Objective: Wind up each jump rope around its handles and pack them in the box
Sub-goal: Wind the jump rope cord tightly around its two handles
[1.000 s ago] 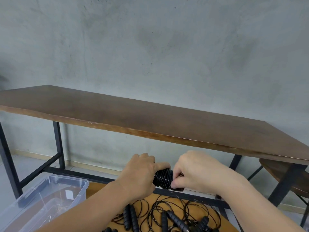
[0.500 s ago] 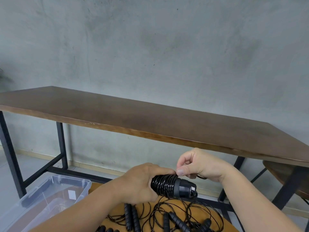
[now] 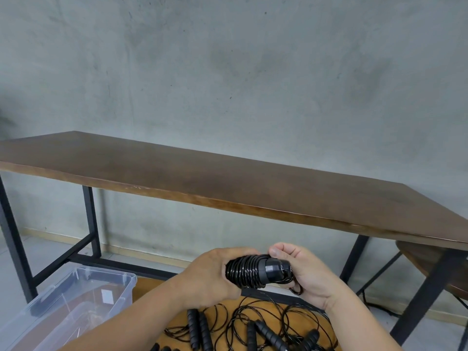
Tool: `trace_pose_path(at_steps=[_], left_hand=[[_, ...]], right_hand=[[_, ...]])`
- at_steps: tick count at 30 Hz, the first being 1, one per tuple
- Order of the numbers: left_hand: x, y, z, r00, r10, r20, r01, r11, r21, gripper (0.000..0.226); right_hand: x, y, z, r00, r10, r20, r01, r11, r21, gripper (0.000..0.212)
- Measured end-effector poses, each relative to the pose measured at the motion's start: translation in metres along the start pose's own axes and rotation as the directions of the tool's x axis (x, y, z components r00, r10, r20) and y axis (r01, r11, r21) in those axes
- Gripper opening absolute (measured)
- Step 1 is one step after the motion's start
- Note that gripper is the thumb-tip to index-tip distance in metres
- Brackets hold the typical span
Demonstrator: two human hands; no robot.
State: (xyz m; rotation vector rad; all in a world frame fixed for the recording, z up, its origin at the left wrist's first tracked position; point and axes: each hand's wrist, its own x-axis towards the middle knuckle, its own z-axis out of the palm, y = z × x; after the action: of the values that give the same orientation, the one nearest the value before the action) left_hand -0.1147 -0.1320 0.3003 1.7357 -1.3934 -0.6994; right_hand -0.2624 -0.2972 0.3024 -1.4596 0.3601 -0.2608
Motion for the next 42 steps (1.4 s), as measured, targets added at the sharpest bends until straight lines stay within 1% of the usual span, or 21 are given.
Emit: trace_pose_path(at_steps=[3,5,9,10,12,14,16,17,18,20,21,23,25,27,29,32,34,36,38,40,42], left_hand=[[0.001,-0.002,0.000,1.000,-0.013,0.002,0.013,0.999,-0.030,0.075],[0.003,-0.004,-0.002,1.000,-0.024,0.001,0.024,0.996,-0.086,0.075],[0.005,-0.007,-0.005,1.000,-0.009,0.004,0.009,0.982,-0.190,0.073],[0.005,-0.008,-0.004,1.000,-0.020,-0.012,0.017,0.978,-0.209,0.073],[0.007,-0.009,-0.003,0.998,-0.046,-0.053,0.031,0.967,-0.252,0.073],[0.007,-0.009,0.000,0.995,-0.056,-0.087,0.028,0.955,-0.296,0.071],[0.006,-0.007,0.003,0.993,-0.051,-0.110,0.011,0.940,-0.340,0.070],[0.005,-0.006,0.004,0.992,-0.047,-0.119,0.002,0.936,-0.353,0.069],[0.004,-0.004,0.005,0.991,-0.046,-0.129,-0.004,0.933,-0.360,0.068],[0.003,-0.003,0.007,0.987,-0.049,-0.155,-0.010,0.932,-0.362,0.068],[0.003,-0.004,0.008,0.985,-0.055,-0.163,-0.007,0.934,-0.356,0.067],[0.002,-0.005,0.012,0.982,-0.069,-0.174,0.008,0.944,-0.329,0.067],[0.000,-0.006,0.013,0.982,-0.091,-0.164,0.038,0.953,-0.300,0.065],[-0.001,-0.007,0.012,0.988,-0.093,-0.120,0.058,0.962,-0.268,0.062],[-0.001,-0.009,0.008,0.995,-0.076,-0.069,0.063,0.983,-0.172,0.061],[-0.003,-0.005,0.008,0.999,-0.036,-0.015,0.036,0.999,-0.002,0.066],[-0.006,-0.003,0.012,0.999,-0.005,-0.046,0.007,0.999,0.036,0.059],[-0.008,0.001,0.016,0.994,0.033,-0.102,-0.032,0.999,0.013,0.052],[-0.007,0.001,0.016,0.984,0.079,-0.161,-0.077,0.997,0.016,0.054],[-0.005,0.003,0.012,0.974,0.100,-0.205,-0.087,0.993,0.073,0.057],[-0.002,0.004,0.007,0.976,0.087,-0.202,-0.065,0.991,0.114,0.055]], right_hand=[[-0.005,-0.001,0.001,1.000,-0.005,0.006,0.005,1.000,0.028,0.023],[-0.008,-0.002,-0.001,1.000,0.003,0.017,-0.003,0.999,0.041,0.027],[-0.012,0.001,-0.003,0.996,-0.038,0.076,0.038,0.999,0.001,0.035],[-0.012,0.002,-0.001,0.997,-0.060,0.057,0.061,0.998,-0.019,0.035],[-0.014,0.002,0.008,0.993,-0.113,-0.035,0.109,0.987,-0.114,0.033],[-0.016,0.004,0.019,0.971,-0.186,-0.150,0.139,0.951,-0.276,0.033],[-0.016,0.007,0.029,0.948,-0.244,-0.203,0.144,0.901,-0.410,0.034],[-0.016,0.008,0.033,0.944,-0.254,-0.211,0.143,0.891,-0.431,0.033],[-0.016,0.008,0.035,0.944,-0.246,-0.219,0.139,0.901,-0.412,0.031],[-0.017,0.007,0.038,0.954,-0.211,-0.214,0.143,0.945,-0.295,0.026],[-0.018,0.007,0.040,0.960,-0.207,-0.190,0.159,0.957,-0.242,0.023],[-0.019,0.006,0.041,0.963,-0.228,-0.144,0.192,0.954,-0.231,0.023],[-0.018,0.008,0.042,0.960,-0.239,-0.144,0.194,0.942,-0.272,0.036],[-0.016,0.012,0.041,0.958,-0.232,-0.166,0.183,0.946,-0.269,0.045],[-0.015,0.016,0.040,0.959,-0.206,-0.197,0.163,0.964,-0.212,0.051],[-0.014,0.021,0.042,0.956,-0.165,-0.242,0.131,0.980,-0.150,0.055],[-0.016,0.019,0.042,0.956,-0.169,-0.239,0.130,0.977,-0.171,0.051],[-0.017,0.015,0.040,0.955,-0.191,-0.227,0.143,0.967,-0.212,0.045],[-0.016,0.011,0.040,0.953,-0.192,-0.236,0.148,0.970,-0.195,0.044],[-0.015,0.012,0.041,0.951,-0.189,-0.246,0.144,0.971,-0.191,0.050],[-0.014,0.016,0.043,0.950,-0.178,-0.257,0.123,0.969,-0.217,0.058]])
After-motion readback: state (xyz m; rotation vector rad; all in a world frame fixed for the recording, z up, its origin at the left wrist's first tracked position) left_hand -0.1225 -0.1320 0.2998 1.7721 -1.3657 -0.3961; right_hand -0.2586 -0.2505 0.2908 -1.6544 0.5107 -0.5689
